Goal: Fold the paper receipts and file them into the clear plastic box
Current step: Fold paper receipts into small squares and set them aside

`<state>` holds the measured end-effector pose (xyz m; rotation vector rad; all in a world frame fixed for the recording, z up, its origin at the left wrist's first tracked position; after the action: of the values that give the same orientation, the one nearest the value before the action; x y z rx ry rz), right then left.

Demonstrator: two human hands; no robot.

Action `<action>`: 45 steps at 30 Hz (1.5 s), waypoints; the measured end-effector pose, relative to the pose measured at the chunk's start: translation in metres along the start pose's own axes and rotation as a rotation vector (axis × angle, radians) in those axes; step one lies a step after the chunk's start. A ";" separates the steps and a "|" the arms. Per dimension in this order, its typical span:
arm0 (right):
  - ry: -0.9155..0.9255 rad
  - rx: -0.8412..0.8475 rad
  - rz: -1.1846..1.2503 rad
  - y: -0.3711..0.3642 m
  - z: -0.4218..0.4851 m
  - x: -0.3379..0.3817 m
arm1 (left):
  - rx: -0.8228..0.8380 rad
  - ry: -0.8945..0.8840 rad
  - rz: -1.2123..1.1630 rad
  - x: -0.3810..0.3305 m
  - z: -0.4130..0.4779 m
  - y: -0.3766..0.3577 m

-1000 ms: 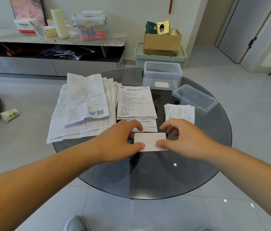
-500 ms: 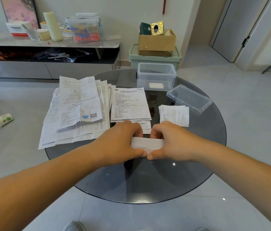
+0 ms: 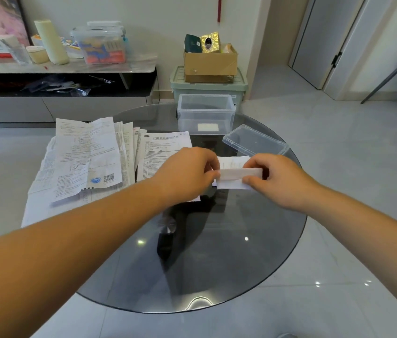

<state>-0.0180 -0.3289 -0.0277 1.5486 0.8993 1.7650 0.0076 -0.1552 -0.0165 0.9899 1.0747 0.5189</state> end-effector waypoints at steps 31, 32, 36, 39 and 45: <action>0.128 -0.218 -0.158 0.007 -0.001 0.015 | -0.192 -0.043 0.149 0.032 -0.037 0.032; 0.138 -0.217 -0.163 0.006 -0.003 0.018 | -0.178 -0.052 0.183 0.037 -0.043 0.035; 0.238 -0.243 -0.165 0.003 -0.013 0.040 | -0.038 -0.085 0.387 0.060 -0.056 0.041; 0.319 -0.158 -0.159 -0.014 -0.025 0.063 | -0.017 -0.087 0.454 0.072 -0.061 0.045; 0.416 0.058 -0.197 -0.058 -0.044 0.090 | -0.059 -0.029 0.469 0.085 -0.053 0.046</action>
<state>-0.0719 -0.2268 -0.0270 1.0957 1.2642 1.9606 -0.0004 -0.0456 -0.0245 1.1987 0.7937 0.9088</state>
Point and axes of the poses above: each hand's wrist, its own z-axis towards the middle knuckle, its own y-axis out of the back of the hand, x = y × z, the point moved 7 cm from there along z, towards the middle knuckle, and after that the axes turned 3 degrees about -x, right-handed, at the moved point
